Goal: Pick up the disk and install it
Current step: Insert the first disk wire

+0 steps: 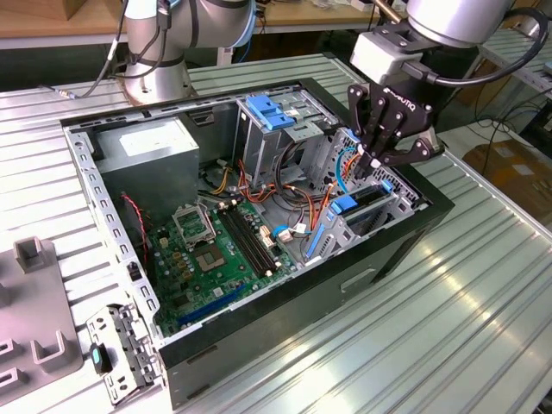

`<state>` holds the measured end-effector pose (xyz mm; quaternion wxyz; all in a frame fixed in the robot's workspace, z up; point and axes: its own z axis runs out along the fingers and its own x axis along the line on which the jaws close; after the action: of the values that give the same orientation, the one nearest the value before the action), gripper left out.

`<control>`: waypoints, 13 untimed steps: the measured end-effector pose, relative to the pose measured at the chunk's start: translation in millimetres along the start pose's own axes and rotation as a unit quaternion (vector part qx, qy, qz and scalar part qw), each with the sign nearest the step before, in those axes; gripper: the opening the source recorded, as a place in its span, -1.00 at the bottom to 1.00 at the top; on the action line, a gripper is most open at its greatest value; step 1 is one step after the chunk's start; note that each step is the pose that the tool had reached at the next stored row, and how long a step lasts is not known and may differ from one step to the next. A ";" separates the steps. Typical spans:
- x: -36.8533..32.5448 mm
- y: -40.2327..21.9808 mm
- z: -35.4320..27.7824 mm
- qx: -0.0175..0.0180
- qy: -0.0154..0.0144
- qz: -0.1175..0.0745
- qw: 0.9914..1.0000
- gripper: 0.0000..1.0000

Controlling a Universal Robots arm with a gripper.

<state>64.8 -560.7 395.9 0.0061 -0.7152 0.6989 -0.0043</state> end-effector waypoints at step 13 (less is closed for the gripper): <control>-2.4 -28.1 0.4 -0.001 0.000 -0.003 1.000 -0.79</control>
<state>92.9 -557.6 395.9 0.0057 -0.7174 0.6967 -0.0039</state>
